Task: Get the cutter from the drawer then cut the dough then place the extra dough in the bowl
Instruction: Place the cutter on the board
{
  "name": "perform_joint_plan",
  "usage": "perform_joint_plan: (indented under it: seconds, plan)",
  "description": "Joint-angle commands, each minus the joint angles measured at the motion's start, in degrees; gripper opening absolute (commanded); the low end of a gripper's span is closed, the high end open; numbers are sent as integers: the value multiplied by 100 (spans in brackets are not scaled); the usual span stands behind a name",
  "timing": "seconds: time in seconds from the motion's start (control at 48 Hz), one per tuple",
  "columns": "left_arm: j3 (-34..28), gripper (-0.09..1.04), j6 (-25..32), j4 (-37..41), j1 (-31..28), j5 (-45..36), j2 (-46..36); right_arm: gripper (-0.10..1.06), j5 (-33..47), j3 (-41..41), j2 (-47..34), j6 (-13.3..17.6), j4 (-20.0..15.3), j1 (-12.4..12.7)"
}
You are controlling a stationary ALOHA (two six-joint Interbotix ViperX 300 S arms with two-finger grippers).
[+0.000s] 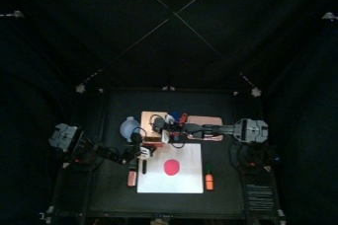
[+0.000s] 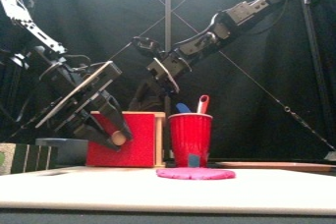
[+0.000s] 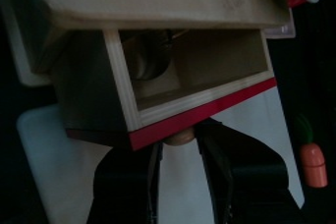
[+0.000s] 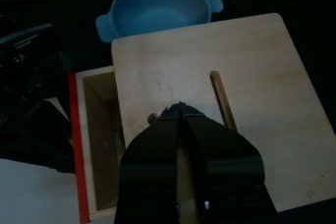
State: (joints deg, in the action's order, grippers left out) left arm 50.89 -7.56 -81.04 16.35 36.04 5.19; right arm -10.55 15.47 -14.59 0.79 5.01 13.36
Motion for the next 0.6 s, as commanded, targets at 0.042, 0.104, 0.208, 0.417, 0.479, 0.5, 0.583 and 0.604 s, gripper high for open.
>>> perform_joint_plan:
  seconds: [0.042,0.104,0.208,0.417,0.479,0.5,0.583,0.604]
  plan:
    - [-105,42,9,-26,158,-26,-9,5,-97,18,79,9,-9,18]
    - [-132,42,9,-26,202,-26,-9,5,-114,26,79,9,-9,18]
    - [-167,42,18,-26,308,-26,18,5,-123,44,70,9,0,26]
    - [-167,42,9,-114,563,-26,18,5,-123,62,70,9,0,26]
    - [-158,42,9,-149,598,-26,18,5,-132,53,79,9,0,26]
    - [-158,42,9,-158,615,-26,18,5,-132,53,70,9,0,26]
    - [-158,42,9,-202,650,-26,18,5,-132,53,70,9,0,26]
    - [-158,42,9,-211,650,-35,18,5,-123,53,79,9,0,26]
